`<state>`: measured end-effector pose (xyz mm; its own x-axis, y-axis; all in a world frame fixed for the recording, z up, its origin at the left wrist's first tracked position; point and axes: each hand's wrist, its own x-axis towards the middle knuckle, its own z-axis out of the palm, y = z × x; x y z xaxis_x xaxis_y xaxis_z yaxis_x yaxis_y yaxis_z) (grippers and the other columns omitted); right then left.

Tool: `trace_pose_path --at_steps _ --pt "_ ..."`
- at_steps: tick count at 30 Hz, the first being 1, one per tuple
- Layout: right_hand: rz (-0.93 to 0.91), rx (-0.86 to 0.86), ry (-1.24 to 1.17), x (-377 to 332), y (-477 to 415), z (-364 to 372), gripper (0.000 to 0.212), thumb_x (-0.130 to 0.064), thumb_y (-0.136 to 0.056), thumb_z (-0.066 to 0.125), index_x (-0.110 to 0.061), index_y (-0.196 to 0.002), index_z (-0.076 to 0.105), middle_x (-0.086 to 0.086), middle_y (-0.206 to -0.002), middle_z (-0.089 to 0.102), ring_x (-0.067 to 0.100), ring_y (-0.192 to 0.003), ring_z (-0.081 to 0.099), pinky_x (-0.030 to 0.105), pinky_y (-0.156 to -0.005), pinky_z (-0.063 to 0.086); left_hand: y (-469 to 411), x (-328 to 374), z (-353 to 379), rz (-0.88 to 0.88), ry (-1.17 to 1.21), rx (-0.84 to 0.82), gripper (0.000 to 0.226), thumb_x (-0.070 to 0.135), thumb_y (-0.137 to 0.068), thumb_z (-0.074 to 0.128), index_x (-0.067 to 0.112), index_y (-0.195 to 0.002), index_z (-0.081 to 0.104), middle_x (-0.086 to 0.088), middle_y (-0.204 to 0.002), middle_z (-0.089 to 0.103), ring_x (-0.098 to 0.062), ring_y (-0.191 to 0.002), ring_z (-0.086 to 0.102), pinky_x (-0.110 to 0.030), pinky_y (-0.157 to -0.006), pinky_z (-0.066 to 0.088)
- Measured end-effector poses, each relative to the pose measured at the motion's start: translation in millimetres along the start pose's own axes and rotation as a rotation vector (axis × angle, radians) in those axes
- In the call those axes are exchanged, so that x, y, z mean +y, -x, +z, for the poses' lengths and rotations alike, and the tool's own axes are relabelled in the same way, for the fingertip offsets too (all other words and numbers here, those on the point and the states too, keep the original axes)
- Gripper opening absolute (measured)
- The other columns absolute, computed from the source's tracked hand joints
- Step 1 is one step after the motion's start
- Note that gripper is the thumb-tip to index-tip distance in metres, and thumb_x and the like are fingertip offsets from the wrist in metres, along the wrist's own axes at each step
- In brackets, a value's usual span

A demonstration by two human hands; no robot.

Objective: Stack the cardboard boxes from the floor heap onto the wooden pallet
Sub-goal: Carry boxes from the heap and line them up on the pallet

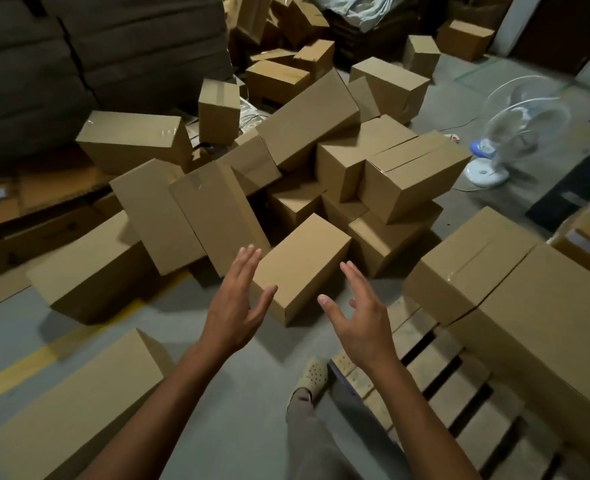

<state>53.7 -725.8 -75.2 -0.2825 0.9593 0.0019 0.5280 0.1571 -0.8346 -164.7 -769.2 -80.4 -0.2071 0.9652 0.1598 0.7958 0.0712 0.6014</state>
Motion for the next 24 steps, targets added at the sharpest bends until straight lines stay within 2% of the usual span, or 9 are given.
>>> trace_pose_path --at_steps 4,6,9,11,13,17,19,22,24 --pt "0.124 0.003 -0.072 20.8 -87.0 17.8 0.067 -0.044 -0.094 0.061 -0.029 -0.153 0.033 -0.002 -0.157 0.038 0.015 -0.141 0.038 0.034 -0.107 0.045 -81.0 -26.4 14.7 -0.127 0.091 -0.063 0.06 0.041 -0.102 0.049 0.021 -0.155 0.03 -0.002 -0.162 0.03 -0.013 -0.149 0.021 -0.039 -0.118 0.025" --pt "0.237 0.007 -0.166 30.4 -123.7 28.2 0.065 -0.041 -0.095 0.061 -0.027 -0.152 0.036 0.001 -0.153 0.043 0.016 -0.137 0.044 0.027 -0.098 0.047 -116.3 -41.7 22.9 -0.204 0.145 -0.099 0.059 0.046 -0.101 0.046 0.02 -0.153 0.035 -0.003 -0.158 0.038 -0.018 -0.145 0.034 -0.042 -0.115 0.033" --pt "0.397 0.023 -0.281 53.8 -179.9 49.8 0.059 -0.037 -0.096 0.062 -0.024 -0.15 0.04 0.0 -0.15 0.048 0.013 -0.129 0.05 0.02 -0.089 0.046 -174.0 -73.1 43.8 -0.305 0.21 -0.158 0.058 0.051 -0.1 0.041 0.02 -0.149 0.042 0.0 -0.148 0.047 -0.015 -0.132 0.045 -0.039 -0.107 0.04" --pt "0.51 0.018 -0.349 73.4 -212.3 68.3 0.057 -0.035 -0.097 0.062 -0.022 -0.149 0.042 0.001 -0.149 0.049 0.01 -0.124 0.051 0.028 -0.096 0.049 -208.9 -98.1 63.7 -0.421 0.297 -0.196 0.046 0.043 -0.105 0.043 0.02 -0.145 0.047 0.003 -0.139 0.051 -0.013 -0.126 0.048 -0.036 -0.103 0.042" --pt "0.635 0.005 -0.399 97.4 -239.7 91.5 0.056 -0.034 -0.097 0.063 -0.021 -0.147 0.044 0.002 -0.148 0.05 0.012 -0.124 0.052 0.04 -0.104 0.05 -239.5 -130.6 89.4 -0.602 0.415 -0.211 0.041 0.04 -0.105 0.044 0.017 -0.137 0.054 0.002 -0.132 0.055 -0.017 -0.123 0.051 -0.035 -0.099 0.042" --pt "0.848 -0.001 -0.449 161.3 -286.1 150.2 0.052 -0.035 -0.095 0.066 -0.018 -0.142 0.05 0.004 -0.142 0.055 0.02 -0.126 0.055 0.048 -0.107 0.047 -289.1 -214.3 157.8 -0.886 0.534 -0.237 0.045 0.045 -0.105 0.043 0.008 -0.126 0.058 -0.014 -0.132 0.057 -0.03 -0.122 0.053 -0.05 -0.108 0.041" --pt "0.938 -0.009 -0.445 202.6 -301.9 186.6 0.052 -0.036 -0.094 0.066 -0.017 -0.14 0.052 0.005 -0.139 0.057 0.022 -0.124 0.057 0.049 -0.107 0.047 -306.3 -261.3 199.1 -0.952 0.519 -0.266 0.042 0.046 -0.104 0.043 0.012 -0.123 0.057 -0.014 -0.136 0.056 -0.031 -0.126 0.051 -0.053 -0.111 0.039" --pt "1.058 0.009 -0.399 274.6 -314.8 246.3 0.052 -0.039 -0.093 0.066 -0.015 -0.138 0.054 0.007 -0.135 0.06 0.025 -0.12 0.059 0.051 -0.105 0.048 -322.8 -332.0 264.6 -0.987 0.469 -0.315 0.034 0.04 -0.105 0.045 0.012 -0.119 0.06 -0.018 -0.131 0.058 -0.036 -0.127 0.051 -0.048 -0.109 0.04" --pt "1.126 0.013 -0.383 322.8 -316.4 288.2 0.053 -0.042 -0.092 0.067 -0.014 -0.136 0.057 0.008 -0.133 0.061 0.028 -0.12 0.059 0.052 -0.104 0.048 -327.3 -376.1 304.3 -0.981 0.412 -0.368 0.039 0.036 -0.105 0.047 0.004 -0.122 0.062 -0.026 -0.126 0.06 -0.041 -0.126 0.051 -0.042 -0.097 0.043"
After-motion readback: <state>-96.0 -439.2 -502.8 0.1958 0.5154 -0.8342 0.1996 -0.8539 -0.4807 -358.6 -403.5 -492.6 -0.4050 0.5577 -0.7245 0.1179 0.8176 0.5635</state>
